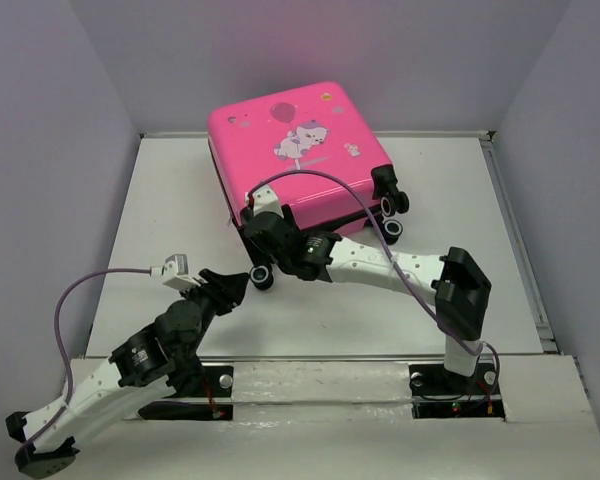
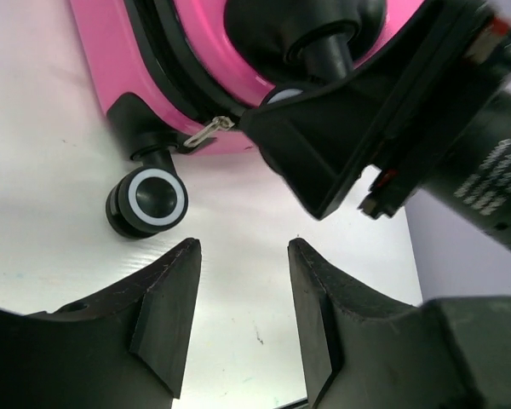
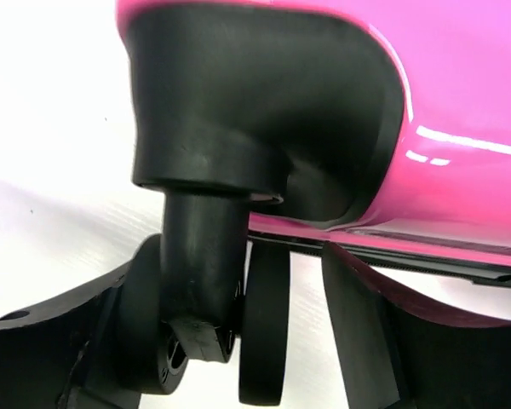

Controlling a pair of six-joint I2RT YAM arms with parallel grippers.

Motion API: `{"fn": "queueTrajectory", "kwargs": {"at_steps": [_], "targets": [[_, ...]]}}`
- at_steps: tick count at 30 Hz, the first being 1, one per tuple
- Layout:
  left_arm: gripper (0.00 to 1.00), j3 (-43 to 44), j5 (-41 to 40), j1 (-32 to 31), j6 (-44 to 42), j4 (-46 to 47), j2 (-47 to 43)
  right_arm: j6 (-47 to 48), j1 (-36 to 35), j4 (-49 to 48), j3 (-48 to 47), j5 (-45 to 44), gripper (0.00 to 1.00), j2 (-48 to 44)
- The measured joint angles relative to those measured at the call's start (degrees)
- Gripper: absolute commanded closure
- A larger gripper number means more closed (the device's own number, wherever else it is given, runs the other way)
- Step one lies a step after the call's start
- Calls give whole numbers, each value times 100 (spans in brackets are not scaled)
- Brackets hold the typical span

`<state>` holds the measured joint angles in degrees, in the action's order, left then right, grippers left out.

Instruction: Pack the luggage

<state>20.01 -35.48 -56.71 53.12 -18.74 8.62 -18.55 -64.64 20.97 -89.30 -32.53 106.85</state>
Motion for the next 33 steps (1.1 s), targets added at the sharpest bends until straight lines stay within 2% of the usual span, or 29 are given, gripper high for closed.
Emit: {"fn": "queueTrajectory", "kwargs": {"at_steps": [1,2,3,4,5,8,16,23,33], "targets": [[44,-33,20,0,7,61,57,48,0,15,-61,-44,36,0],[44,-63,42,0,11,118,114,90,0,35,-105,-76,56,0],[44,-118,79,0,13,197,229,131,-11,74,-170,-116,66,2],[44,-155,101,0,15,267,315,151,-37,85,-192,-105,71,2],[45,-214,125,0,17,350,439,205,-76,142,-212,-254,82,11],[45,-275,190,0,-11,603,778,317,-85,289,-219,-361,93,13],[45,-271,201,72,-398,1585,2277,761,-70,1021,-721,-350,93,131],[48,-238,157,328,-1276,3080,3595,863,-17,1432,-925,-122,93,131],[52,-179,229,879,-2280,4802,4647,745,98,1550,-918,485,93,2]]}}
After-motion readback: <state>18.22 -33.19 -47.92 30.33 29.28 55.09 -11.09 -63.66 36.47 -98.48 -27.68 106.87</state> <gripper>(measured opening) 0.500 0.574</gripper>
